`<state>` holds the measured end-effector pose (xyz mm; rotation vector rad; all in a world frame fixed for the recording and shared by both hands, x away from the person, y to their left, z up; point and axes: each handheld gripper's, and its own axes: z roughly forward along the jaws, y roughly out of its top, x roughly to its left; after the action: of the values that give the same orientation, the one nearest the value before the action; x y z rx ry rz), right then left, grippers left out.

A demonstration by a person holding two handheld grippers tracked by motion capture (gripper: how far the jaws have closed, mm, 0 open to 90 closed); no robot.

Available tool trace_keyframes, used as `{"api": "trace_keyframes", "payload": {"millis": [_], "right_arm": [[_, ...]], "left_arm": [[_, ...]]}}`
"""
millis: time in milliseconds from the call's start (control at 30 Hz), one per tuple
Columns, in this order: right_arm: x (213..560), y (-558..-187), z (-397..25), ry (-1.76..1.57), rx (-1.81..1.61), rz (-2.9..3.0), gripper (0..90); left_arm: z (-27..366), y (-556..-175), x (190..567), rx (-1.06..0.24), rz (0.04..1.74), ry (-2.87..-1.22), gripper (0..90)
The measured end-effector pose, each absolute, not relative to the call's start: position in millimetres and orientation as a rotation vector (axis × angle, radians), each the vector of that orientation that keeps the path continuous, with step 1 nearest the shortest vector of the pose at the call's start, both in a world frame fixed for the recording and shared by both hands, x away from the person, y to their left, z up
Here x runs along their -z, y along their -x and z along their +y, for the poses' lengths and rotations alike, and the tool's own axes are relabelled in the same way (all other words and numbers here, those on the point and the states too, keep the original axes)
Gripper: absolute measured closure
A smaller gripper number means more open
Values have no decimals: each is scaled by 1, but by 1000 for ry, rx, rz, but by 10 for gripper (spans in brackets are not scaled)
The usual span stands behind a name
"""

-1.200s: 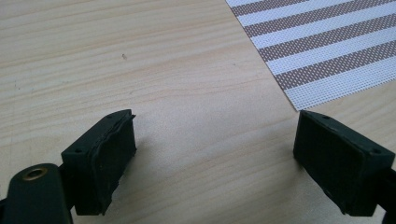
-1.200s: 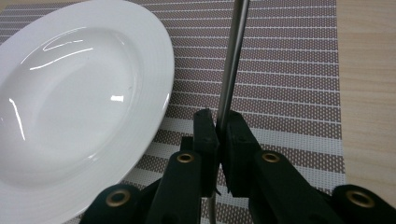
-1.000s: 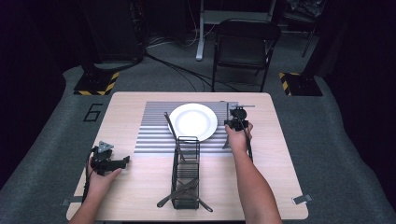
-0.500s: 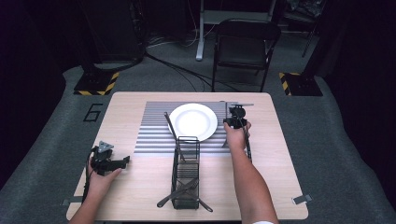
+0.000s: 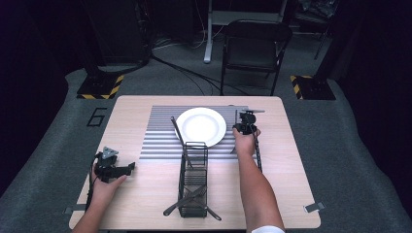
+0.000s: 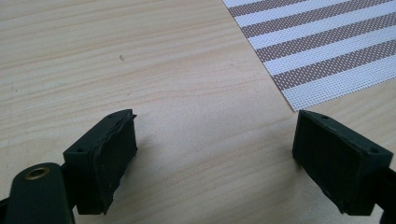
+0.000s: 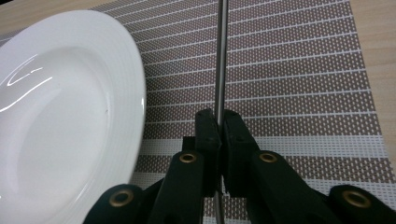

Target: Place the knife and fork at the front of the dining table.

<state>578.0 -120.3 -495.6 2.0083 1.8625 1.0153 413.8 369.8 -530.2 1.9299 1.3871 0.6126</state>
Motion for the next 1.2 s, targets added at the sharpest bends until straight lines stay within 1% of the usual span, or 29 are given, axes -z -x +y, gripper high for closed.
{"api": "trace_keyframes", "payload": {"millis": [767, 967, 1200], "right_arm": [[506, -582, -123, -2018, -969, 1832, 826], [504, -581, -124, -2005, -958, 1827, 841], [503, -580, -128, -2012, -959, 1817, 837]], "left_arm": [[369, -414, 530, -610, 1383, -1929, 137], [369, -414, 530, -610, 1382, -1931, 139], [369, -414, 530, -610, 1382, -1931, 139]]}}
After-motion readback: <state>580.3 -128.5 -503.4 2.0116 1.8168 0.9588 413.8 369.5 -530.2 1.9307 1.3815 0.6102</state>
